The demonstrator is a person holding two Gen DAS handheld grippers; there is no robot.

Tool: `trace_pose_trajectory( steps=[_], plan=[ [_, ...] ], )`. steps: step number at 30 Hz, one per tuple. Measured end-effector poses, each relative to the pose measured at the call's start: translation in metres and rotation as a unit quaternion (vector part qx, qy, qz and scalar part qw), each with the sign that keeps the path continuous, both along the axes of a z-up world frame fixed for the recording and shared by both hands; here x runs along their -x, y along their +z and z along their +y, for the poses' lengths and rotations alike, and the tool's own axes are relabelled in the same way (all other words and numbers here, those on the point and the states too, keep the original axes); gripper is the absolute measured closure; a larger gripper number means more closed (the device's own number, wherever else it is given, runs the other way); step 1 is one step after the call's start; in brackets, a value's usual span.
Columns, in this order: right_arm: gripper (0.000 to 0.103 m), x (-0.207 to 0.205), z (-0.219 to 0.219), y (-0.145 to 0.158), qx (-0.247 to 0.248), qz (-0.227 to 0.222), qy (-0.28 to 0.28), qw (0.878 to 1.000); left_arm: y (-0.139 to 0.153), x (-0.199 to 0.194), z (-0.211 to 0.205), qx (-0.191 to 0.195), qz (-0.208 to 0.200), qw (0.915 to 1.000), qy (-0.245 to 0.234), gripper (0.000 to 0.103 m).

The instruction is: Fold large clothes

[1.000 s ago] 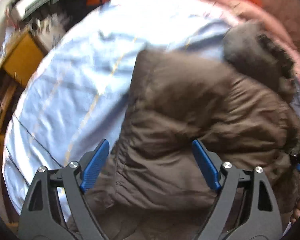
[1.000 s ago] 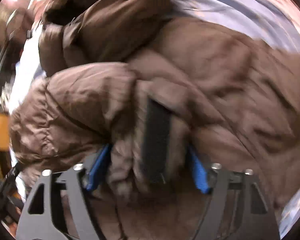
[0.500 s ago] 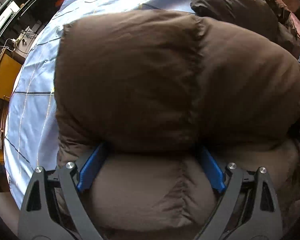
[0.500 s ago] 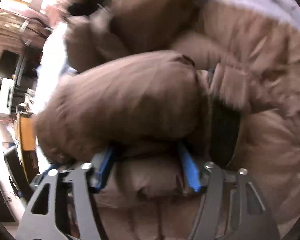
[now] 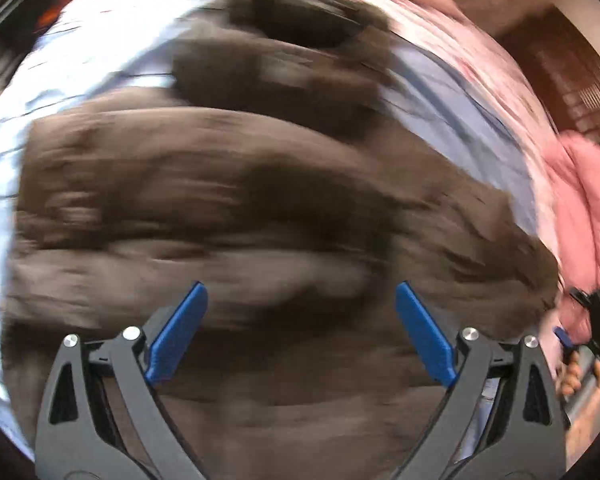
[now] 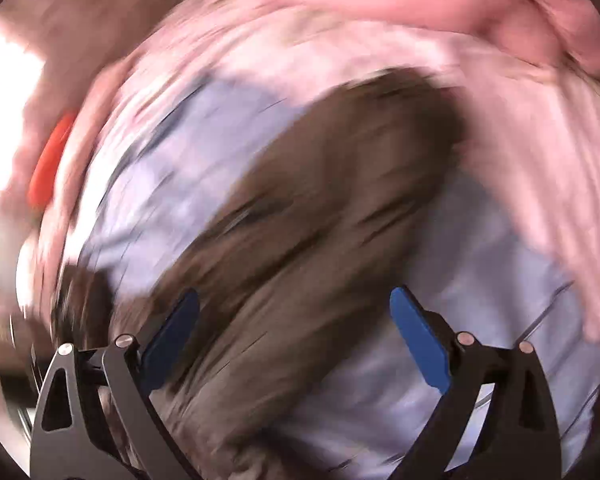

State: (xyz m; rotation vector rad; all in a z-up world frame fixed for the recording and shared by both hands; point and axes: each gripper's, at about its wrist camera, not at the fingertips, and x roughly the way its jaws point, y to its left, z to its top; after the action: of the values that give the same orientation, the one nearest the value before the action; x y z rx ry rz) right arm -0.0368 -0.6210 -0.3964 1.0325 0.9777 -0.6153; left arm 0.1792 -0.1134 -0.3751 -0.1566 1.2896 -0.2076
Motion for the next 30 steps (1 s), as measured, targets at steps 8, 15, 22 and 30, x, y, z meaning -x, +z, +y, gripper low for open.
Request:
trace_pose_trajectory(
  steps=[8,15,22,30],
  plan=[
    [0.015,-0.008,-0.083,-0.066,-0.105,-0.053,-0.043,0.992,-0.060,0.012,-0.189,-0.060,0.017,0.9924,-0.106,0.005],
    [0.100,-0.019,-0.078,-0.042,-0.061,-0.082,-0.012,0.995,-0.106,0.023,-0.228,-0.093,0.057,0.9857,-0.128,0.005],
    [0.101,-0.014,-0.071,-0.033,0.006,-0.028,-0.004,1.000,-0.147,0.018,-0.256,-0.131,0.099,0.9753,-0.148,0.002],
    [0.100,-0.052,0.039,0.114,0.095,-0.170,0.126,0.973,-0.049,0.070,-0.130,-0.075,0.014,0.9928,-0.092,0.006]
  ],
)
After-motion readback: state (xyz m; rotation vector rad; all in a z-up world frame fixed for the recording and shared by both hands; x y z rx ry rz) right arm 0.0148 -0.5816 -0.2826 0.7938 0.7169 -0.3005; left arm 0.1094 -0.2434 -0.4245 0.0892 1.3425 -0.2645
